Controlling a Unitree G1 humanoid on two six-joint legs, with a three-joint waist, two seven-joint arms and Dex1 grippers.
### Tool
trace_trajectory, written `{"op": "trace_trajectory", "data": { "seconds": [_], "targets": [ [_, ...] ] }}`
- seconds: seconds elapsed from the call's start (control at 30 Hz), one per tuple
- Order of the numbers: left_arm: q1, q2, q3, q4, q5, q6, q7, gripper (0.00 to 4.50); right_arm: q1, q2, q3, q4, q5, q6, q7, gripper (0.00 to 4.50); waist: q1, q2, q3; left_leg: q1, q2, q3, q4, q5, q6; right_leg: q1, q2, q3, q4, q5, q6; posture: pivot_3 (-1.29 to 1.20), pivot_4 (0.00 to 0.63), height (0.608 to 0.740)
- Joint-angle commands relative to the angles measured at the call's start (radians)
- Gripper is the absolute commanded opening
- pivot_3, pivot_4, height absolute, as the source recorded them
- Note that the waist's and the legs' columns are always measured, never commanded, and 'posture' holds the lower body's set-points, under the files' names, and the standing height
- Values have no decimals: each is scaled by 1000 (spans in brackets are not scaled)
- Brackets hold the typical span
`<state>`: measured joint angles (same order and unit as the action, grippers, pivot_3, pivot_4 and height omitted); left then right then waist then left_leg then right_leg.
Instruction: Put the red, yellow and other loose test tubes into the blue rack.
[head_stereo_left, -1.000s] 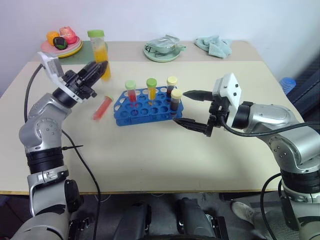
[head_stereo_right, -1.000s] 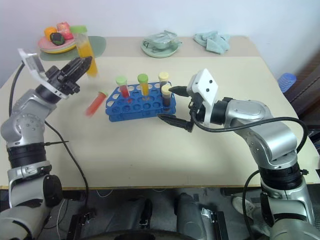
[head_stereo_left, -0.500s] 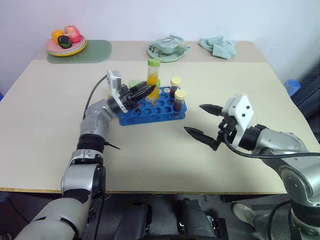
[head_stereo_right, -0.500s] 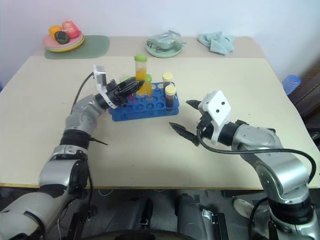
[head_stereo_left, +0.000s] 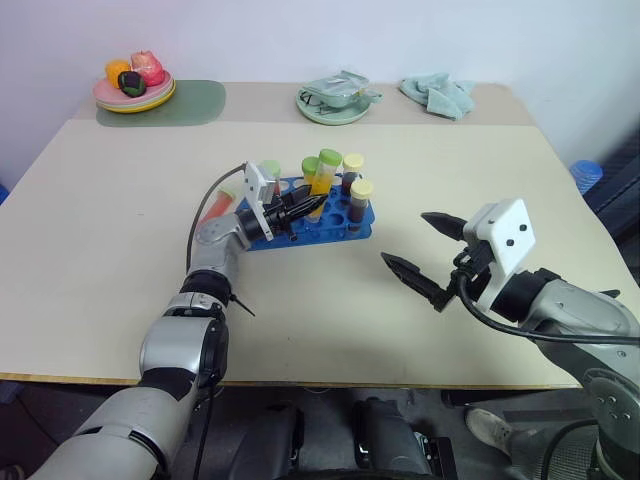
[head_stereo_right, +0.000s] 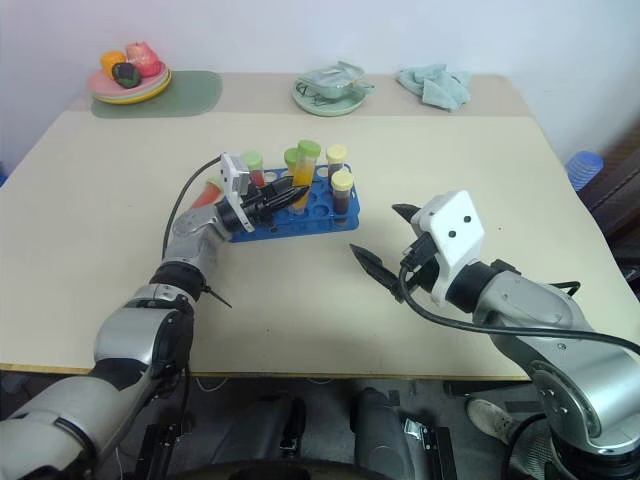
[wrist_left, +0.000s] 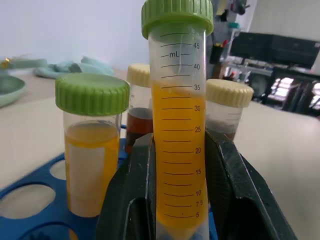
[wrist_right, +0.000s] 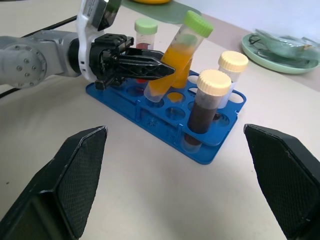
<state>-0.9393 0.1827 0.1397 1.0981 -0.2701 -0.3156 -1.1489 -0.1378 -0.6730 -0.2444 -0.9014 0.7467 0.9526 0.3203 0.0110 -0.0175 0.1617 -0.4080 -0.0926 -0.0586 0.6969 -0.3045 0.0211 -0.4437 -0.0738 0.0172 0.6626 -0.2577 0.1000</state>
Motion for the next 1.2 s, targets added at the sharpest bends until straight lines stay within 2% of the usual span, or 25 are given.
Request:
{"op": "trace_trajectory", "data": {
  "seconds": [0.03, 0.33, 0.53, 0.7, 0.8, 0.87, 1.2],
  "targets": [
    [29, -13, -18, -16, 25, -17, 7, 752, 14, 0, -26, -32, 11, -21, -8, 4500, 0, 0, 0, 0, 0, 0, 0, 0, 0, 0, 0, 0, 0, 0, 0, 0, 150, 740],
    [72, -49, -19, -29, 30, -23, 26, 752, 50, -1, -3, -23, -7, -67, -3, 4500, 1, 1, -2, 1, 0, 0, 0, 0, 0, 1, 0, 0, 0, 0, 0, 0, 150, 740],
    [150, -39, -20, -41, 51, -142, 71, 752, 61, -5, -4, -19, -9, -80, 2, 4500, -4, 3, -5, 2, 0, 0, 0, 0, 1, 2, 0, 0, 0, 0, 0, 0, 150, 740],
    [202, -48, -19, -39, 55, -203, 128, 752, 59, -12, -7, -12, -7, -83, 10, 4500, -12, 3, -6, 7, 0, 0, -2, -1, 1, 6, 1, 1, -1, 0, 0, 0, 150, 740],
    [215, -57, -15, -42, 47, -225, 151, 752, 56, -20, -11, -4, -6, -88, 19, 4500, -19, 2, -9, 19, 1, 0, -9, -4, 6, 17, 1, 2, -7, 0, 0, 0, 150, 740],
    [222, -59, -13, -42, 48, -243, 175, 752, 52, -25, -11, 1, -5, -90, 24, 4500, -22, 2, -13, 22, 1, 0, -12, -4, 6, 19, 1, 2, -8, 0, 0, 0, 150, 740],
    [256, -71, -7, -31, 43, -311, 219, 752, 21, -34, -12, 21, 3, -87, 43, 4500, -23, 3, -20, 22, 1, 0, -13, -4, 6, 19, 1, 2, -10, 0, 0, 0, 150, 740]
  ]
}}
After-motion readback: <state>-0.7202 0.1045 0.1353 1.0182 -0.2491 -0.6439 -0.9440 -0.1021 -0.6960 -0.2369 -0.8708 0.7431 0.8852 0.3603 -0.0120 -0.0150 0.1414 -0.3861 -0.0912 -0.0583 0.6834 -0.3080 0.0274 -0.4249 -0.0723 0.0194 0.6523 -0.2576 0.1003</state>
